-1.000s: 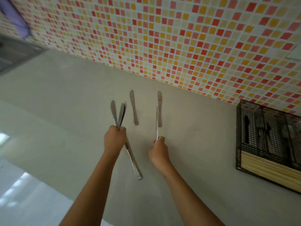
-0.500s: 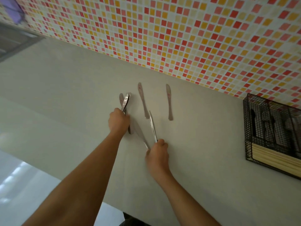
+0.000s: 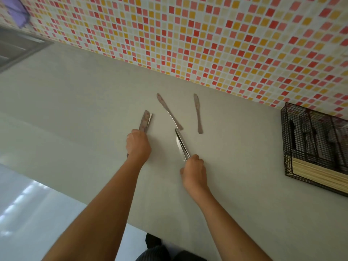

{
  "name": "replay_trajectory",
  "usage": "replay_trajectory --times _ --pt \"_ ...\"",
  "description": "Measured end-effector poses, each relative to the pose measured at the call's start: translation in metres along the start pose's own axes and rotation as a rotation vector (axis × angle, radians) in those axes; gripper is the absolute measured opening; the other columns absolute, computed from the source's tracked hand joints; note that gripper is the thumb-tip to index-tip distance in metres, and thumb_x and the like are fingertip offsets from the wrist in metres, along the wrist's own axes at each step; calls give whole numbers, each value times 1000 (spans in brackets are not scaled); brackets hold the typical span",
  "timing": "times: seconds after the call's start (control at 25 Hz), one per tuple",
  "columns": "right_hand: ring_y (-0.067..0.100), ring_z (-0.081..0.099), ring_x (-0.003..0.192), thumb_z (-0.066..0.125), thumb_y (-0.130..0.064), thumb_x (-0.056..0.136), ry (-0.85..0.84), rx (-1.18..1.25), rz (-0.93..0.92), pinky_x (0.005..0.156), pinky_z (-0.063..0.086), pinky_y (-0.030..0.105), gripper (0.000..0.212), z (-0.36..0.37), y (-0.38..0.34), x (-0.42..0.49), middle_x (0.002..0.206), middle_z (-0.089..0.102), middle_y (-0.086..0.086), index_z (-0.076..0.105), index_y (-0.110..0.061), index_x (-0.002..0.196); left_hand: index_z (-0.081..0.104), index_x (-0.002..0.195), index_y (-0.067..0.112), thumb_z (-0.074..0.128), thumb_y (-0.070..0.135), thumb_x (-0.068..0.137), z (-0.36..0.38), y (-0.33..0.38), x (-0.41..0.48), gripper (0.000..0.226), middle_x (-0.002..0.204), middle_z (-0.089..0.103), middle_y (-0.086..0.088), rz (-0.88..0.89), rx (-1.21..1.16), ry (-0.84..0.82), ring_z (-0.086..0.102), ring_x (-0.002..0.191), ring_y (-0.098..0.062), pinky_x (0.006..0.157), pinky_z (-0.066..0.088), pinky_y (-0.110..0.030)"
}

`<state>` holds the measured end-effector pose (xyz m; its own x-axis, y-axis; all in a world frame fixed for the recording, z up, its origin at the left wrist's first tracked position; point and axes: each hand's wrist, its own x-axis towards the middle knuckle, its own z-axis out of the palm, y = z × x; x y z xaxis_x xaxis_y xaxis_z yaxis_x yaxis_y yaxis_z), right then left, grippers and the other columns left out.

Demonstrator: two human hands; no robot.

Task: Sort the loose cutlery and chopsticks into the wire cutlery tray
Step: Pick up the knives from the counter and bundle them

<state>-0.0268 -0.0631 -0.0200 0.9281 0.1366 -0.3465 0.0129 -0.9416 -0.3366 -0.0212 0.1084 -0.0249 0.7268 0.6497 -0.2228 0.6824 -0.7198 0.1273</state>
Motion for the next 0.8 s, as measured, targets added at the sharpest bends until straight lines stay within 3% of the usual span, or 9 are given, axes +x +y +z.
replay_trajectory --times 0.12,0.2,0.28,0.4,0.52,0.64,0.72,0.8 --pt "40 55 110 49 -10 90 -47 35 -13 86 46 38 28 -4 3 4 120 54 22 43 3 114 49 127 -4 48 11 91 -8 -3 -3 40 119 56 -19 -5 -99 -85 56 111 -34 89 47 -37" --pt "41 55 110 45 -9 90 -54 78 -27 86 45 39 28 -11 5 7 120 55 24 43 5 114 51 115 -1 47 17 92 -17 -4 -7 30 106 59 -16 -35 -231 -214 60 95 -33 77 49 -37" --pt "41 56 109 40 -10 93 -59 138 -41 85 44 39 27 -21 6 12 119 57 25 43 5 115 46 93 3 44 17 93 -21 -6 -12 14 79 53 -12 -125 -542 -368 52 64 -27 54 42 -32" --pt "41 56 108 36 -14 97 -43 257 -31 85 44 38 28 -36 4 24 119 57 25 41 1 120 45 76 6 39 8 95 -22 -2 -14 20 65 43 -8 -225 -1103 -525 40 52 -19 50 34 -28" --pt "40 57 108 36 -17 99 5 340 5 85 44 37 30 -48 3 45 119 58 23 42 -3 124 43 76 8 34 10 101 -27 15 -10 27 65 42 -8 -148 -1304 -497 41 53 -19 52 38 -28" --pt "36 57 106 39 -15 99 38 417 26 76 40 30 26 -59 2 72 119 59 22 48 -1 119 40 91 6 31 10 102 -30 40 8 14 72 45 -6 -148 -1399 -422 43 54 -18 44 43 -26" --pt "36 55 111 40 -12 98 51 398 38 78 39 30 26 -66 -2 91 121 58 21 49 1 118 40 99 6 31 13 101 -31 57 26 12 80 51 -11 -175 -1308 -319 45 55 -20 43 40 -26" --pt "37 55 113 40 -8 97 73 361 56 83 42 33 25 -69 -7 111 121 59 22 49 3 118 42 110 1 33 17 99 -31 72 41 22 102 58 -23 -202 -1084 -171 57 73 -31 52 46 -34"
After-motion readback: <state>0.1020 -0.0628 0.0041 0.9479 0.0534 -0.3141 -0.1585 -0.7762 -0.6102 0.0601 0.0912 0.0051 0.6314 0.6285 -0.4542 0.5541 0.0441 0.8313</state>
